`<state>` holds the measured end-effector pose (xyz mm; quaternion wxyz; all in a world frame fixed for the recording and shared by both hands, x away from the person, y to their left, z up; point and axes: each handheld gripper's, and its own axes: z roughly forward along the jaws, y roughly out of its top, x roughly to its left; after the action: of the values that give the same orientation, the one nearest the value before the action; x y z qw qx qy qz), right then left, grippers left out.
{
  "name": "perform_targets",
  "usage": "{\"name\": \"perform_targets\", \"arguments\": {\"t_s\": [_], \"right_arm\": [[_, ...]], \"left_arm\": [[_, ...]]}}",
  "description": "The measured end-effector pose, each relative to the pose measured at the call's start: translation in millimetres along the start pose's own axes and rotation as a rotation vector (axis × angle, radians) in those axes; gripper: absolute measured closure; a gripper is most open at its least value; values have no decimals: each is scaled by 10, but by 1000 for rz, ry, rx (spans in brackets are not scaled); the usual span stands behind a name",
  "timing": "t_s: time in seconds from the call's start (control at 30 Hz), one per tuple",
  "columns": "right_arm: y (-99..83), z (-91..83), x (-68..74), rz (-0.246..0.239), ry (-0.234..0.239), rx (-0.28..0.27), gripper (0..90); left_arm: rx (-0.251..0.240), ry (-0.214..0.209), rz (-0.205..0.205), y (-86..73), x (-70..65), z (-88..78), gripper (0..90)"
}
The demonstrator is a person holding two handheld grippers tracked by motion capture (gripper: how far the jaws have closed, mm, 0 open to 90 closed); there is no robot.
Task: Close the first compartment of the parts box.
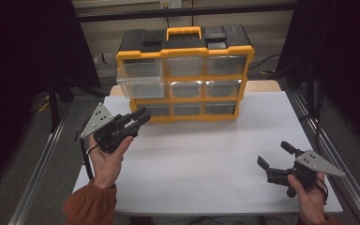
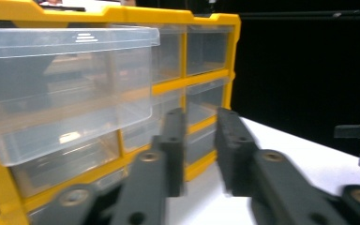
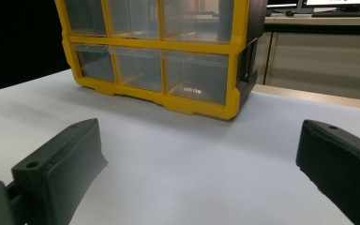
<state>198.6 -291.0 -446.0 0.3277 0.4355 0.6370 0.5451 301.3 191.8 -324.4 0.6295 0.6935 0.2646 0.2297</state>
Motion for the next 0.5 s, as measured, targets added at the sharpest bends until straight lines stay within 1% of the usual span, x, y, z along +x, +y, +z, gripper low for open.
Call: {"name": "perform_targets", "arguments": {"t_s": [0.07,0.17,0.2,0.23,0.27,0.3,0.33,0.4,0.43,0.5], "right_arm": [[-1,3,0,2,-3,-3,6],[0,2,1,-1,0,-2,6],[-1,5,2,-1,2,-3,6],[-2,5,3,0,5,-2,7],[-2,8,8,1,1,-4,6],[-1,2,6,-4,6,-1,6],[-1,4,7,-5,5,-3,6],[-1,4,6,-5,5,0,6],[0,3,5,-5,5,-2,6],[-1,2,5,-5,6,-2,6]], "left_arm": [[1,-8,13,6,23,10,819],[-6,0,13,3,39,26,897],[-6,0,13,3,39,26,900],[4,21,6,0,44,41,900],[6,27,7,-5,49,52,900],[11,30,15,-10,57,62,900],[12,21,21,-17,71,73,900],[4,19,25,-30,79,81,900],[5,32,25,-50,85,89,900],[7,38,18,-67,107,90,900]]}}
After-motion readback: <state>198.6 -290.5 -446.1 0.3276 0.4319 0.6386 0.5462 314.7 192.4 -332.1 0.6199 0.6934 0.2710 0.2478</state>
